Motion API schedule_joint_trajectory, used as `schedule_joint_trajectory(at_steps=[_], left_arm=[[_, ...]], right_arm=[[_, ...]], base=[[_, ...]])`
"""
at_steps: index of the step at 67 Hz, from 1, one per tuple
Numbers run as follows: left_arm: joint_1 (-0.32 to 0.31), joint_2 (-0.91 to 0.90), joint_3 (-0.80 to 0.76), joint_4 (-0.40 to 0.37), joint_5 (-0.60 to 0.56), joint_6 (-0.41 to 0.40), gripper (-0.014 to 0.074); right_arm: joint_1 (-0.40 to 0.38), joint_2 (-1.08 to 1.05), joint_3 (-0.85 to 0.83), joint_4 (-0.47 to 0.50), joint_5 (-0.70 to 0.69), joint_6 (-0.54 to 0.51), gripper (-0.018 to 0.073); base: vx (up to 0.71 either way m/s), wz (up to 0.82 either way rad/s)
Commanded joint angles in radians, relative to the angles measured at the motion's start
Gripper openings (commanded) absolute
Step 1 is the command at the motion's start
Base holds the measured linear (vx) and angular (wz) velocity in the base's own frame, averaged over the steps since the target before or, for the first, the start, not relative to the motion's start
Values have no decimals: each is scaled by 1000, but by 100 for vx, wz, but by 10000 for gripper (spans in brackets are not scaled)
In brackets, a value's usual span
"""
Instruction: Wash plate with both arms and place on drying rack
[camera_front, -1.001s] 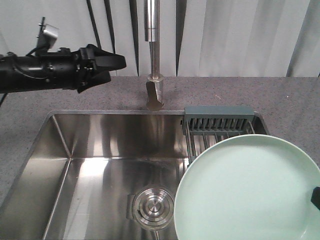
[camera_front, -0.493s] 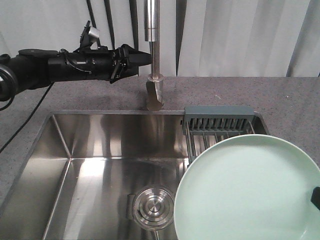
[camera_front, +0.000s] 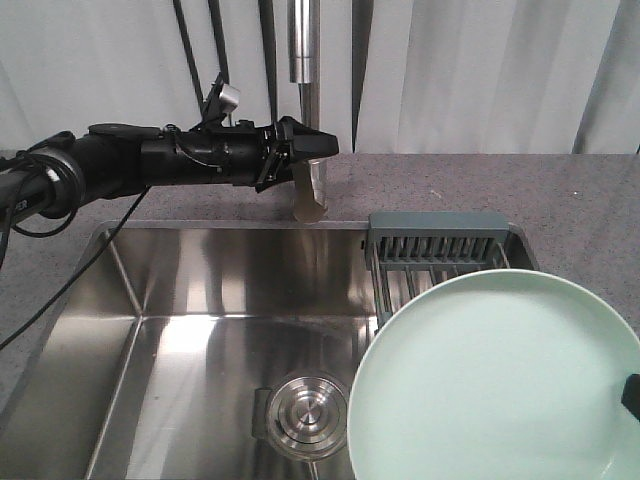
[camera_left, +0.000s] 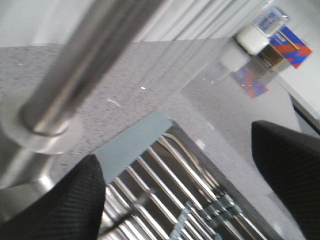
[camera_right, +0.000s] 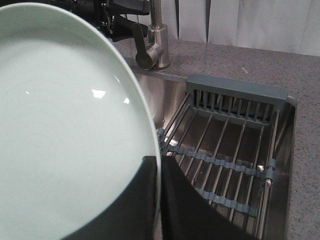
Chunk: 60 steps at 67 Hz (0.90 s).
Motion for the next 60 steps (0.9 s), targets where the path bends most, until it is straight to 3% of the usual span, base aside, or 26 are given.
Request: schedule_joint_trajectory(at_steps=[1, 10, 32, 48, 60], left_arm=[[-10, -66, -32, -67, 87, -5, 575], [-18, -66, -32, -32, 140, -12, 575], [-36, -66, -32, 159, 189, -109, 575], [-35, -72, -32, 159, 174, -109, 572], [-8, -93, -33, 160, 145, -117, 489]], right_arm=[[-4, 11, -26, 24, -73, -7, -4], [-4, 11, -26, 24, -73, -7, -4], [-4, 11, -26, 24, -73, -7, -4], [-4, 11, -26, 24, -73, -7, -4], [-4, 11, -26, 24, -73, -7, -4]], base=[[0, 0], [0, 0], [0, 0], [0, 0], [0, 0]])
